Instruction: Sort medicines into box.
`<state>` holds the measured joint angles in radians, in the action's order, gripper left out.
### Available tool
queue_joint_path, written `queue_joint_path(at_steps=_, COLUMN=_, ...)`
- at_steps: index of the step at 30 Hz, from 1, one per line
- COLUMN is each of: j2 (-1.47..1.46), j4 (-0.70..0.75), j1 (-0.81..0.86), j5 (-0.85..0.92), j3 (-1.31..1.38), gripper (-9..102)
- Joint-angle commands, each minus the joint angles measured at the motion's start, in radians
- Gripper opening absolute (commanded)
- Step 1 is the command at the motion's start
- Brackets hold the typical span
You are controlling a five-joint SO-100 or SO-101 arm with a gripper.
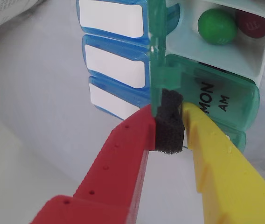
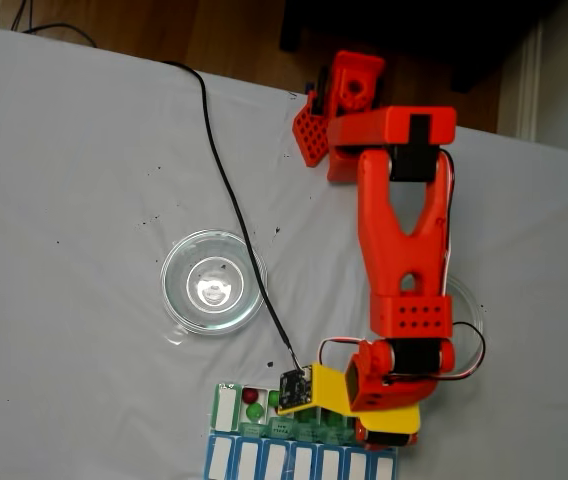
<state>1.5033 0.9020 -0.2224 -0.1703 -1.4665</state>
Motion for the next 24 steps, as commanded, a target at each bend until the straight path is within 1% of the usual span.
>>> queue_joint_path(at_steps=1, j2=0.058, j4=0.025, j1=-0.003, j5=0.052, j3=0.015, gripper=1)
queue_joint_path(at_steps=5, j2=0.236, j4=-0.023, j1=0.015, j5=0.074, j3=-0.031, gripper=1)
queue_joint_path(at_steps=9, j2=0.420, j4=-0.161, j1=0.032, j5=0.026, j3=-0.152, gripper=1)
queue_joint_path(at_steps=14, j2=0.486, j4=-0.221, j1=0.063, j5=-0.018, j3=-0.181, gripper=1)
queue_joint_path(at_steps=18, j2=0.479, j4=-0.206, j1=0.057, j5=-0.011, j3=-0.183, gripper=1)
queue_joint_path(at_steps=24, j2=0.440, j4=-0.186, j1=0.005, j5=0.015, j3=-0.213, gripper=1)
